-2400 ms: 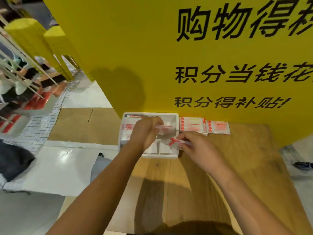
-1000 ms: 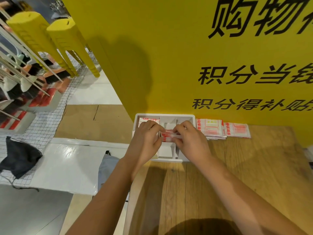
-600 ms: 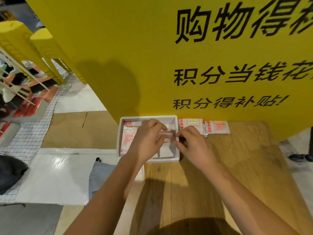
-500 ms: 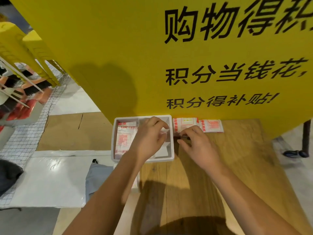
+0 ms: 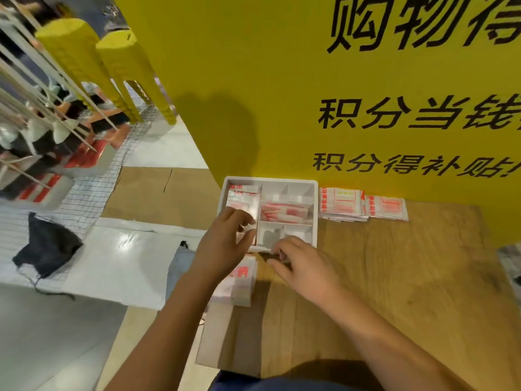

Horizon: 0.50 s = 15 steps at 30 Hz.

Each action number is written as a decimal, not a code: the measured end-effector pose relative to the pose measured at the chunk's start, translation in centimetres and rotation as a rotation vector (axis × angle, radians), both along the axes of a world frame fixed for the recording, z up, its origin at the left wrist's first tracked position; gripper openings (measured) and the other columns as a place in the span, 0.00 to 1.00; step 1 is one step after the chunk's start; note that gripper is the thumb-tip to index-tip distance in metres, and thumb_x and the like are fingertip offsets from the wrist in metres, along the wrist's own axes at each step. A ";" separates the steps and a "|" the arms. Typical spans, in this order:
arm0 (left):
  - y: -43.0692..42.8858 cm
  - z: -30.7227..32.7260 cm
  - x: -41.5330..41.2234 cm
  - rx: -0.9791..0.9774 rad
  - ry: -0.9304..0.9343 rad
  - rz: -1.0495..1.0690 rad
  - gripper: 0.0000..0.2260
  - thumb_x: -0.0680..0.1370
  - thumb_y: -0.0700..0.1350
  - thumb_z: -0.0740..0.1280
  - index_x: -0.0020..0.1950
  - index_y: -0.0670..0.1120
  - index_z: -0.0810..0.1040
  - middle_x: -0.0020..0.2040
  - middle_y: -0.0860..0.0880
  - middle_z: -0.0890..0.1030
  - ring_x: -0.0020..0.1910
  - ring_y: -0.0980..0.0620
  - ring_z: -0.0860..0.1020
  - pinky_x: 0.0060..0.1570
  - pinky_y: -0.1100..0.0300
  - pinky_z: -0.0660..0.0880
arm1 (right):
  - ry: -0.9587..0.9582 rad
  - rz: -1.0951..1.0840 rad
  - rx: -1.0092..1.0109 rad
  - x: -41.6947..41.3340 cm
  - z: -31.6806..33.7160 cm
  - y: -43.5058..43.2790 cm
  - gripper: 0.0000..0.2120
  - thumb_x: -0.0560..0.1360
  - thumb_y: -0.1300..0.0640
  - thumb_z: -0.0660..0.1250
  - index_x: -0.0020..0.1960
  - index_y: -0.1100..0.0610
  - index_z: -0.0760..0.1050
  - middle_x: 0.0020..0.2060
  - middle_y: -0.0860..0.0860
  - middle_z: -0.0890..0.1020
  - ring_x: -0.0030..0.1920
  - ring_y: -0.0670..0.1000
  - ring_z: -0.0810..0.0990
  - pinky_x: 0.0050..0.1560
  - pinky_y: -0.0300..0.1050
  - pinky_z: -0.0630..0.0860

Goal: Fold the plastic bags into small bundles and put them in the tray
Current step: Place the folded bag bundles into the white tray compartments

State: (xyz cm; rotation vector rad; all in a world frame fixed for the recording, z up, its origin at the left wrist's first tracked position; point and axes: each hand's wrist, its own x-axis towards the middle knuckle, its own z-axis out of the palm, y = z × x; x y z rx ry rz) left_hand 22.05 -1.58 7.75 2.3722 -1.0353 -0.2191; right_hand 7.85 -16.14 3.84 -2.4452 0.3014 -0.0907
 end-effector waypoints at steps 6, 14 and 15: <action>7.2 -3.3 -1.4 0.208 0.167 0.265 0.10 0.78 0.57 0.67 0.53 0.52 0.74 0.46 0.55 0.76 0.42 0.58 0.76 0.39 0.60 0.75 | 0.175 -0.084 0.182 1.0 -0.7 5.0 0.20 0.78 0.44 0.68 0.68 0.47 0.71 0.60 0.42 0.79 0.57 0.45 0.79 0.48 0.31 0.71; 8.8 -5.0 -2.6 0.116 0.470 0.333 0.08 0.78 0.47 0.72 0.51 0.49 0.74 0.44 0.54 0.78 0.42 0.58 0.75 0.31 0.75 0.69 | 0.277 -0.369 0.462 3.2 -1.0 9.6 0.17 0.75 0.47 0.73 0.58 0.52 0.72 0.52 0.46 0.83 0.49 0.45 0.82 0.39 0.32 0.71; 9.2 -5.2 -2.4 0.104 0.491 0.303 0.06 0.77 0.47 0.72 0.52 0.49 0.77 0.46 0.53 0.81 0.41 0.60 0.76 0.31 0.76 0.70 | 0.289 -0.398 0.483 3.3 -1.1 9.7 0.16 0.75 0.48 0.73 0.56 0.52 0.72 0.48 0.46 0.82 0.45 0.44 0.80 0.37 0.32 0.70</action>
